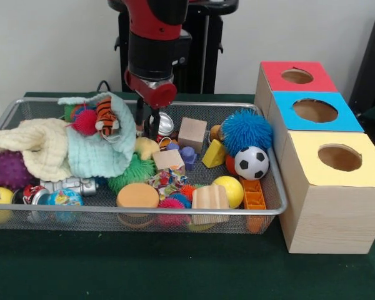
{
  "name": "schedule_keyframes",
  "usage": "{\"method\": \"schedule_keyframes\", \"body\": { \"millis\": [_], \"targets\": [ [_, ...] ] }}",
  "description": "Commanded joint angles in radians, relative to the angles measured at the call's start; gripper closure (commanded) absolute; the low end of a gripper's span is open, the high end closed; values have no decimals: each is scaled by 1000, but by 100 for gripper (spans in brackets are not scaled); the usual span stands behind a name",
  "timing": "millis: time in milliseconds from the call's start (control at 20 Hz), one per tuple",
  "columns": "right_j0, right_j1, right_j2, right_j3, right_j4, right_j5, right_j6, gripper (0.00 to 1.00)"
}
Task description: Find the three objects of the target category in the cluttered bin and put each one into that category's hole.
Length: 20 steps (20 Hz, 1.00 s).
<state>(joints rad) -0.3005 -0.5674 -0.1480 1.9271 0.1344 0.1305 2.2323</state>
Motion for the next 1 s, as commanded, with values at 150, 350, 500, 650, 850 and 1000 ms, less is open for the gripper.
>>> {"method": "schedule_keyframes", "body": {
  "millis": [150,350,500,650,850,1000],
  "targets": [
    [-1,-74,-36,-120,-68,145,-12,0],
    [2,-83,-25,-98,-70,141,14,0],
    [23,-94,-21,-72,-61,144,42,0],
    [40,-105,-1,-51,-39,160,67,0],
    [74,-124,16,-42,6,208,115,0],
    [110,-144,12,-47,40,249,154,0]
  ]
}}
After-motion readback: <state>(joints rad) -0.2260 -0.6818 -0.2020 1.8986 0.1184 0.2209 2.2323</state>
